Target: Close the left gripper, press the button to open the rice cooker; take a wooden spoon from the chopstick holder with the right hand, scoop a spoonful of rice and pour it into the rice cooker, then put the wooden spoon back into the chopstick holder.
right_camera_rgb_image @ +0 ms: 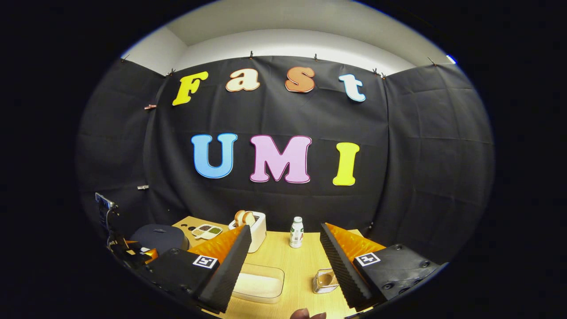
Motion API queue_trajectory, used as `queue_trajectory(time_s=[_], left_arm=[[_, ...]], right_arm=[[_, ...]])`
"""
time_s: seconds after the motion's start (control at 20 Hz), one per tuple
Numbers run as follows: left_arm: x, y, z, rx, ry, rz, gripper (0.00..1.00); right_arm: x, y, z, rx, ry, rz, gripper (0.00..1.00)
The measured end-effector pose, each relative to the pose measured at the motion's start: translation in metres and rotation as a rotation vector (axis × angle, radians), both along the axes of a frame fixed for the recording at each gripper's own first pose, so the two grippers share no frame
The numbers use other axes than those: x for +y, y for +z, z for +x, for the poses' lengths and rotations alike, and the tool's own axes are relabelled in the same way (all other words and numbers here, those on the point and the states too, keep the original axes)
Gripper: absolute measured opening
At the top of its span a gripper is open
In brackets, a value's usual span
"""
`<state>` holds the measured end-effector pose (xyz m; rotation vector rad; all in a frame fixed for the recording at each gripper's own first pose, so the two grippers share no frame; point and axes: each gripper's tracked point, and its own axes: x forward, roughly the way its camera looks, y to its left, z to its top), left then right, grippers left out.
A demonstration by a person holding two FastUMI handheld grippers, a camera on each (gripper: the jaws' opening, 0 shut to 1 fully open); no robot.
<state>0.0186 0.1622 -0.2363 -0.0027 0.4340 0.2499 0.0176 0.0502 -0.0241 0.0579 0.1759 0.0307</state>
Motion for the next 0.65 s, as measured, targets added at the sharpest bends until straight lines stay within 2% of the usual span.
queue_trajectory(time_s=[0.25,0.65], left_arm=[[-0.007,0.053,0.010,-0.087,-0.038,0.022,0.94],[-0.054,0.140,0.012,-0.243,-0.150,0.015,0.94]], right_arm=[[-0.006,0.008,0.000,-0.021,-0.012,-0.008,0.96],[-0.008,0.018,0.001,-0.047,-0.025,-0.001,0.96]])
